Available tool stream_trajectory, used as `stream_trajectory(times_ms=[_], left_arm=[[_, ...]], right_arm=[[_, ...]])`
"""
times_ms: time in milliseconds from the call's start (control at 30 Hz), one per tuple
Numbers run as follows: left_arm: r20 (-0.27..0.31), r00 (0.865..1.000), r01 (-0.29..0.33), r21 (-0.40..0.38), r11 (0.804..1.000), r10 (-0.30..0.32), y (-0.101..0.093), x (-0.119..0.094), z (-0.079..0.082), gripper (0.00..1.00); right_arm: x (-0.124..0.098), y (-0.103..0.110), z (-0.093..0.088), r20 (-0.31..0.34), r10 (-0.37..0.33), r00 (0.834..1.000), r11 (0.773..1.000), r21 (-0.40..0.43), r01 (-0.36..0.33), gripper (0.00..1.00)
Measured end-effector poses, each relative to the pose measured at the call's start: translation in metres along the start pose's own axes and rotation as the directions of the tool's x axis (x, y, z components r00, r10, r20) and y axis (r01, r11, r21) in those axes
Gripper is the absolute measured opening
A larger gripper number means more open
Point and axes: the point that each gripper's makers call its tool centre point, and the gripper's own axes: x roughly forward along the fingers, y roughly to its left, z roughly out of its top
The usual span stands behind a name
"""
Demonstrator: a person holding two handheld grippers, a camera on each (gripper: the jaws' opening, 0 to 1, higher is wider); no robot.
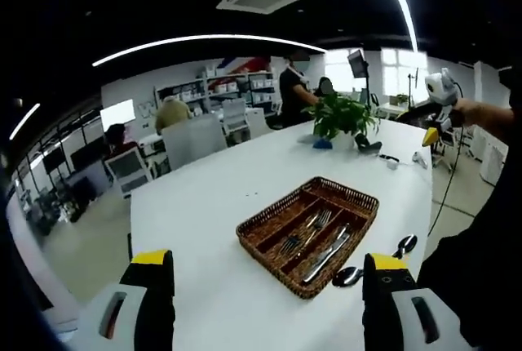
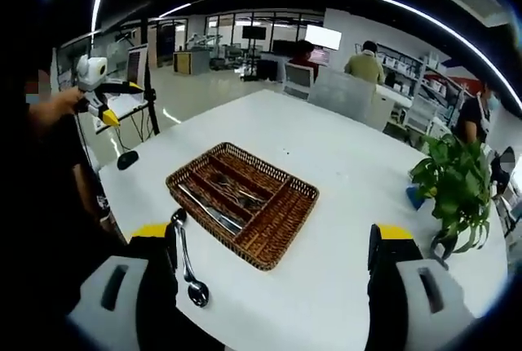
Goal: Arrange the knives, forks, and spoons in their matching storage slots by inserting each utensil handle-first until every utensil is classified and aligned in the correct compartment
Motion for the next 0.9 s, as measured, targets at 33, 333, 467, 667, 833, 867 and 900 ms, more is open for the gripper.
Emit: stream_trajectory(times_ms=[33, 333, 467, 667, 833, 867, 900], left_arm=[[0.003, 1.0, 0.0, -0.004, 1.0, 0.0, 0.001, -0.001, 0.0, 1.0], [-0.007, 1.0, -0.006, -0.037, 0.999, 0.006, 0.005, -0.012, -0.01, 1.0], [-0.023, 1.0, 0.004, -0.012, 1.0, -0.004, -0.004, -0.007, -0.008, 1.0], [-0.026, 0.999, 0.038, 0.027, 0.999, -0.038, -0.017, 0.002, 0.0, 1.0], [-0.022, 0.999, 0.039, 0.006, 0.999, -0.038, -0.014, -0.003, -0.002, 1.0], [-0.023, 0.999, 0.039, 0.002, 0.999, -0.039, -0.014, -0.004, -0.004, 1.0], [-0.021, 0.999, 0.04, 0.0, 0.999, -0.04, -0.013, -0.005, -0.006, 1.0]], right_arm=[[0.001, 0.004, 0.004, 0.001, 0.012, 1.0, 1.0, -0.002, -0.012, 0.99], [0.012, 0.01, 0.019, -0.011, 0.059, 0.998, 0.998, -0.036, -0.059, 0.99], [0.019, 0.009, 0.012, -0.038, 0.078, 0.996, 0.996, -0.044, -0.08, 0.99], [0.021, 0.011, 0.02, -0.005, 0.093, 0.996, 0.995, -0.025, -0.094, 0.99], [0.033, 0.024, 0.029, -0.011, 0.121, 0.993, 0.992, -0.044, -0.121, 0.99], [0.035, 0.028, 0.029, -0.019, 0.13, 0.991, 0.99, -0.046, -0.131, 0.99], [0.037, 0.032, 0.031, -0.021, 0.138, 0.99, 0.989, -0.05, -0.139, 0.99]])
